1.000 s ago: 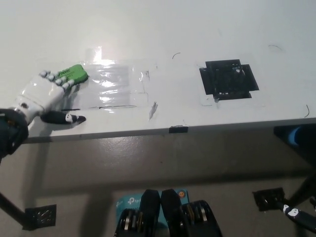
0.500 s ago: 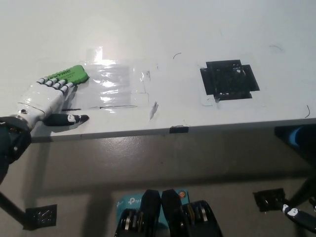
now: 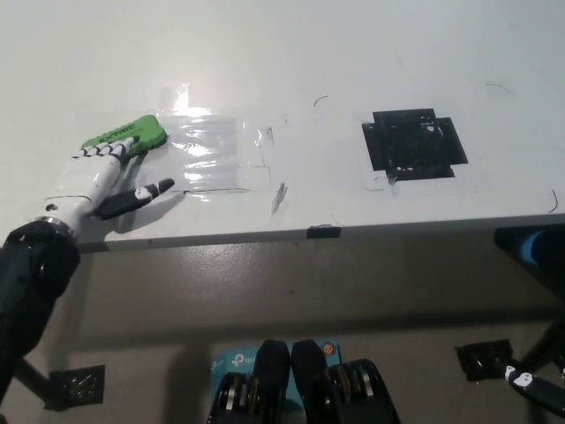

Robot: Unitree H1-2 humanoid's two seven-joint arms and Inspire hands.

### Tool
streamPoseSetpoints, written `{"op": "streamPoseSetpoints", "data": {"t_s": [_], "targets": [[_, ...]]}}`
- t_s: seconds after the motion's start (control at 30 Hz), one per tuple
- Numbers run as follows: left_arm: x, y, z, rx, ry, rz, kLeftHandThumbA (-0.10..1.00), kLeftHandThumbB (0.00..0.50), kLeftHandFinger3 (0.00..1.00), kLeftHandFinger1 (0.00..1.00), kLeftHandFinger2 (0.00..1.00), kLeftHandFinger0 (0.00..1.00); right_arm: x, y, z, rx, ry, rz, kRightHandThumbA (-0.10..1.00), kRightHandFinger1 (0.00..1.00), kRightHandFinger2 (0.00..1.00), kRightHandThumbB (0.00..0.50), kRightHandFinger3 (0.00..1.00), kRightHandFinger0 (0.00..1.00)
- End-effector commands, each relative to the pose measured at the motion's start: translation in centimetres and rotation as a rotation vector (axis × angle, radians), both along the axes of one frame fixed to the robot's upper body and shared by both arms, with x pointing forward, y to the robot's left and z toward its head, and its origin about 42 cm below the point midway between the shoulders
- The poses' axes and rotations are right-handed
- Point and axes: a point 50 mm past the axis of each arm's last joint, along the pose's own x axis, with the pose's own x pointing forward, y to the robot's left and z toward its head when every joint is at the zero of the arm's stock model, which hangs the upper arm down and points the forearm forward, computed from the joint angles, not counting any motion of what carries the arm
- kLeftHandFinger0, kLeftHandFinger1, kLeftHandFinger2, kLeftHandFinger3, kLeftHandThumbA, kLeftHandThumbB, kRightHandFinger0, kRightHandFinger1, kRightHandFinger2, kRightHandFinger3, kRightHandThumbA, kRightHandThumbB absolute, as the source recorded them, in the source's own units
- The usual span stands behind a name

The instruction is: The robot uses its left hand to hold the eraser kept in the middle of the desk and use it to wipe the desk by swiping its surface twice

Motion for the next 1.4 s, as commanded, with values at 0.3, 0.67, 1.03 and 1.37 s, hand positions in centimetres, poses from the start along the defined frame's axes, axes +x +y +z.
{"op": "streamPoseSetpoints", "data": {"t_s": [0.3, 0.67, 1.03, 1.37], "targets": [[-2.0, -9.2, -7.1, 0.059, 0.454, -0.137, 1.0, 0.447, 1.0, 1.0, 1.0, 1.0, 0.7, 0.0, 1.5, -0.042, -0.043, 0.025, 1.0, 1.0, 1.0, 0.076, 1.0, 1.0], [-3.5, -12.9, -9.7, 0.243, 0.442, -0.199, 1.0, 0.5, 1.0, 1.0, 1.0, 1.0, 1.4, -0.7, 2.6, -0.08, -0.075, 0.038, 1.0, 1.0, 1.0, 0.042, 1.0, 1.0], [-4.7, -18.9, -11.0, 0.271, 0.475, -0.24, 1.0, 0.495, 1.0, 1.0, 1.0, 1.0, 2.5, -0.6, 3.2, -0.061, -0.112, -0.032, 1.0, 1.0, 1.0, 0.028, 1.0, 1.0], [-6.2, -24.7, -11.6, 0.24, 0.522, -0.259, 1.0, 0.484, 1.0, 1.0, 1.0, 1.0, 3.1, 0.2, 3.1, -0.054, -0.118, -0.102, 1.0, 1.0, 1.0, 0.002, 1.0, 1.0]]}}
